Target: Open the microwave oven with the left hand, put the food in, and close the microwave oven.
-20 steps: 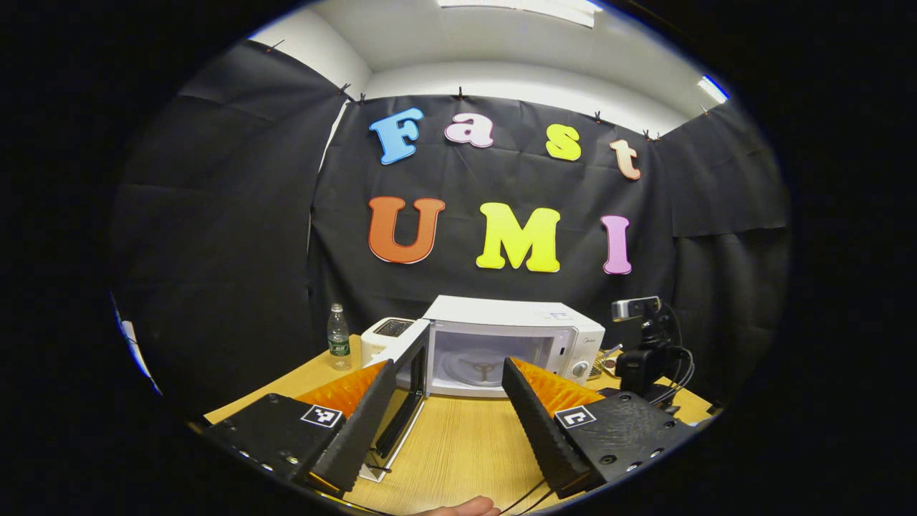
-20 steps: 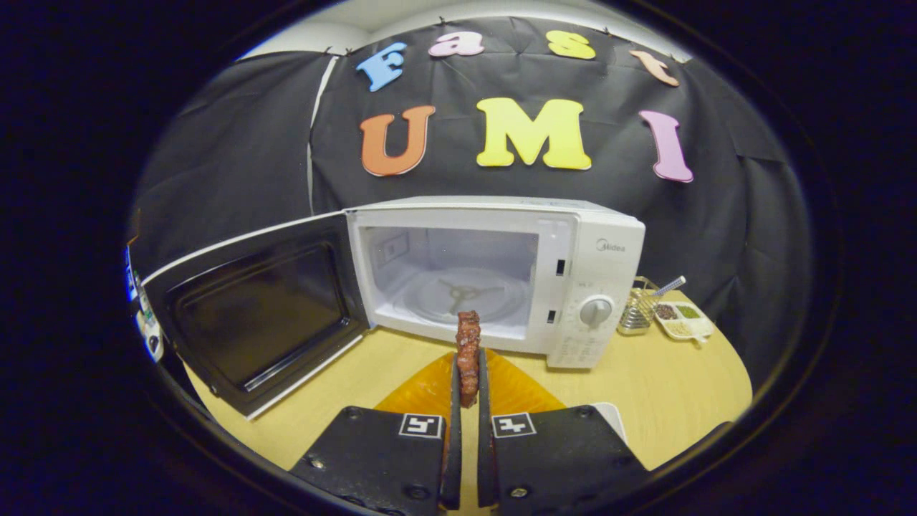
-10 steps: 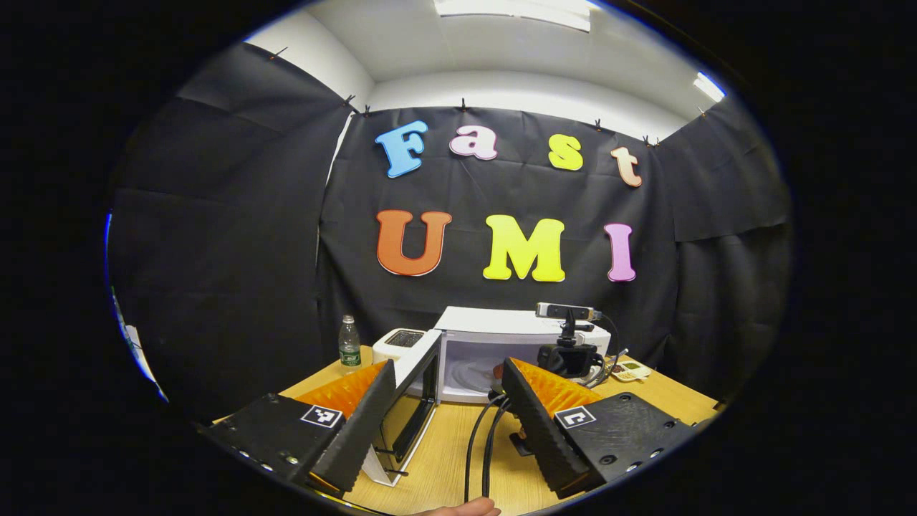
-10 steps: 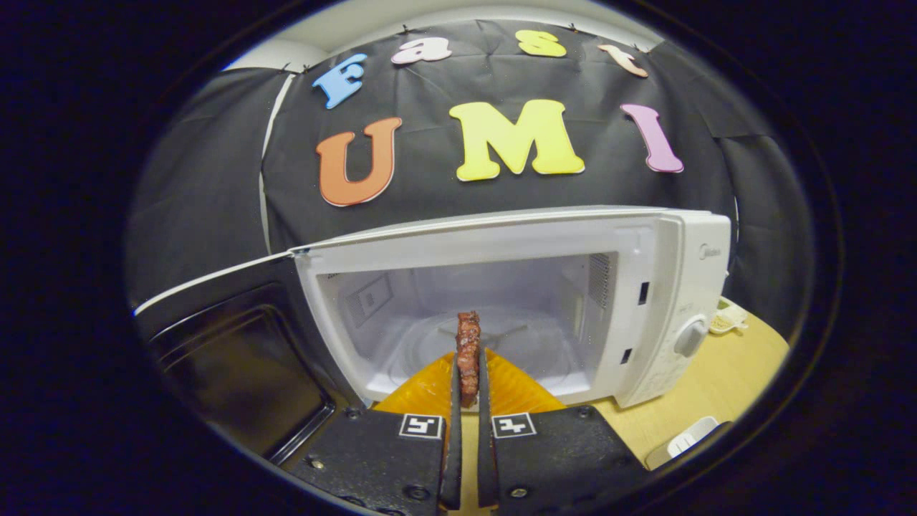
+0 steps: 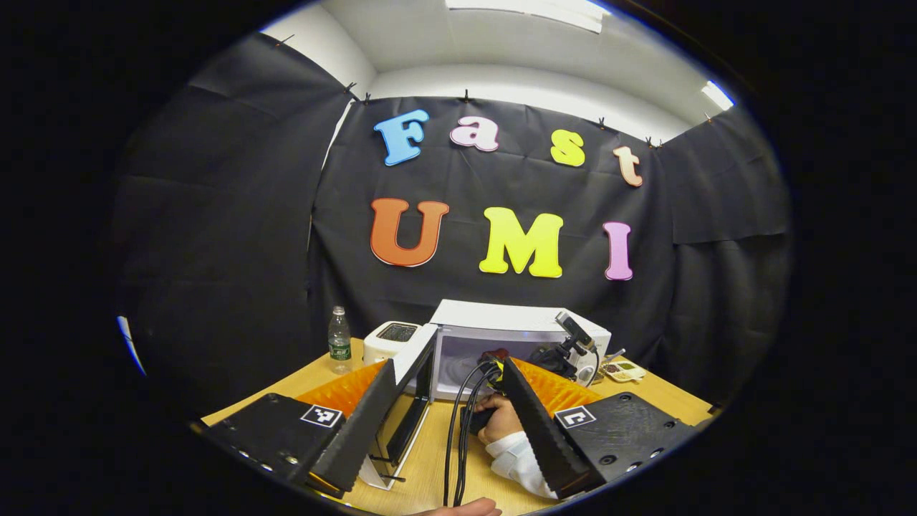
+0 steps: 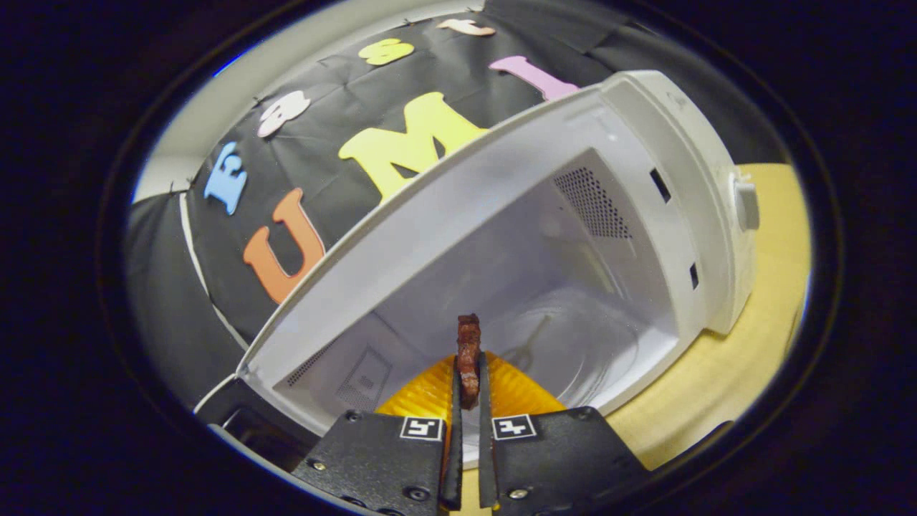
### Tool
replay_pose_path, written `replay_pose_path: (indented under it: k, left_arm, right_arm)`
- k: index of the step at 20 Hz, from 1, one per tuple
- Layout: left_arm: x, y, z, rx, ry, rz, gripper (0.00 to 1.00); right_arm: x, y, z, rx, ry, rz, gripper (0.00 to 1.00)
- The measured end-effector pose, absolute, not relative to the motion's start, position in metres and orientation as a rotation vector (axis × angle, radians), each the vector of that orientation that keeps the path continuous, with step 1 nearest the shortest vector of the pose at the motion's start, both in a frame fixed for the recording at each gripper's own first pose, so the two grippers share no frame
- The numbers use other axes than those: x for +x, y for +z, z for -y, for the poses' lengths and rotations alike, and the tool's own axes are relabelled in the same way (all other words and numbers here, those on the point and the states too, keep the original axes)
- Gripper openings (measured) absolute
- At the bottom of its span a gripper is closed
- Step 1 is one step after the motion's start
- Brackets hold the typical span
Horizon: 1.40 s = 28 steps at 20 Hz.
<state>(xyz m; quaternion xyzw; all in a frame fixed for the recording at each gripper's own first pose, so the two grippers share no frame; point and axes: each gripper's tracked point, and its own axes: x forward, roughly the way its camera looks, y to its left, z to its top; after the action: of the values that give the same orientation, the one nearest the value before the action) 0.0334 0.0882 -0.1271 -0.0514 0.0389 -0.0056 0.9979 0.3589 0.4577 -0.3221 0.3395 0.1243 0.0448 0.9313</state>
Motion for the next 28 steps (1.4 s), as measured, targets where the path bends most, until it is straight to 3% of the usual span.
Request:
replay_pose_path:
  k: [7, 8, 9, 10, 11, 13, 14, 20, 28]
  left_arm:
    - [0.036, -0.138, -0.094, -0.033, 0.007, -0.119, 0.92]
    - [0.035, -0.139, -0.095, -0.029, 0.01, -0.12, 0.92]
    - [0.035, -0.138, -0.095, -0.031, 0.01, -0.119, 0.92]
    - [0.035, -0.138, -0.095, -0.036, 0.011, -0.12, 0.92]
    - [0.035, -0.139, -0.095, -0.041, 0.014, -0.125, 0.92]
    - [0.034, -0.142, -0.095, -0.047, 0.021, -0.135, 0.92]
    - [0.034, -0.143, -0.095, -0.048, 0.026, -0.139, 0.92]
    - [0.027, -0.133, -0.088, -0.027, 0.037, -0.12, 0.92]
    - [0.017, -0.131, -0.088, -0.055, 0.046, -0.101, 0.92]
  right_arm:
    - [0.386, -0.358, -0.457, 0.834, -0.015, -0.346, 0.15]
    - [0.386, -0.36, -0.456, 0.838, -0.026, -0.355, 0.03]
    - [0.386, -0.361, -0.455, 0.835, -0.032, -0.355, 0.03]
    - [0.385, -0.363, -0.452, 0.811, -0.051, -0.359, 0.26]
    - [0.385, -0.366, -0.448, 0.771, -0.076, -0.362, 0.22]
    - [0.382, -0.366, -0.444, 0.62, -0.105, -0.376, 0.82]
    - [0.38, -0.365, -0.445, 0.565, -0.113, -0.382, 1.0]
    - [0.373, -0.361, -0.453, 0.375, -0.021, -0.448, 1.0]
    - [0.328, -0.322, -0.419, 0.472, 0.067, -0.426, 1.0]
